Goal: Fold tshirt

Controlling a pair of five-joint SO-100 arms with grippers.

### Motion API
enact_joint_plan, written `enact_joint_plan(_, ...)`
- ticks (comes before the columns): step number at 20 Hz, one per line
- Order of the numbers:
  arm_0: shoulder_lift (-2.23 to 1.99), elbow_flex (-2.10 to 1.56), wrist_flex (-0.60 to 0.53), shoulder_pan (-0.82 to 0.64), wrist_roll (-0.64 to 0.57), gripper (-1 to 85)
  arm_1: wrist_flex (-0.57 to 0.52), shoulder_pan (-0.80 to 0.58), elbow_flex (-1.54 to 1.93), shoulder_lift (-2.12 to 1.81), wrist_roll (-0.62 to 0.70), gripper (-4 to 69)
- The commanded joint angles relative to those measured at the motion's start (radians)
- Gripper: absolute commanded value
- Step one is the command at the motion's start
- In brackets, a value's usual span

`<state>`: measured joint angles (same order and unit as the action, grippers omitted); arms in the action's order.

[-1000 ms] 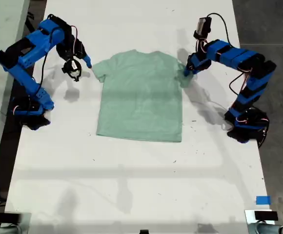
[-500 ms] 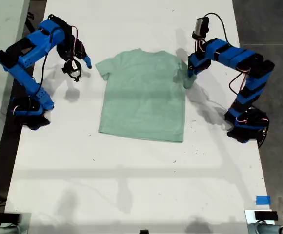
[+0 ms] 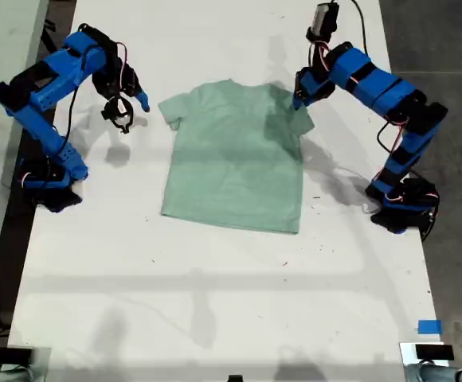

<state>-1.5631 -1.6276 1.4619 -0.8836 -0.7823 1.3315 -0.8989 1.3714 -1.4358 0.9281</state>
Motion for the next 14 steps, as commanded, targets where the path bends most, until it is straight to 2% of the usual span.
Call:
enact_joint_plan(1,-0.002,0.064,-0.006,0.029,0.014,19.9,0.02,0.083,-0.175,0.02,-0.077,-1.6)
enact_joint_plan(5,0.005,0.064,-0.018,0.041,0.023,20.1,-0.006,0.189,-0.376,0.198,-0.166,-1.6)
enact_joint_plan(9,0.006,0.064,-0.028,0.057,0.032,20.5,-0.152,0.235,-0.454,0.387,-0.21,-1.7)
enact_joint_plan(10,0.006,0.064,-0.029,0.058,0.034,20.6,-0.193,0.247,-0.462,0.423,-0.221,0.3)
enact_joint_plan(11,0.008,0.066,-0.029,0.058,0.034,20.9,-0.202,0.256,-0.499,0.472,-0.236,10.6)
enact_joint_plan(12,0.009,0.067,-0.031,0.058,0.035,21.0,-0.17,0.261,-0.557,0.52,-0.256,26.7)
enact_joint_plan(13,0.009,0.069,-0.031,0.058,0.037,21.1,-0.124,0.265,-0.621,0.557,-0.261,32.2)
enact_joint_plan(14,0.011,0.071,-0.031,0.058,0.037,21.2,-0.095,0.265,-0.646,0.56,-0.265,30.0)
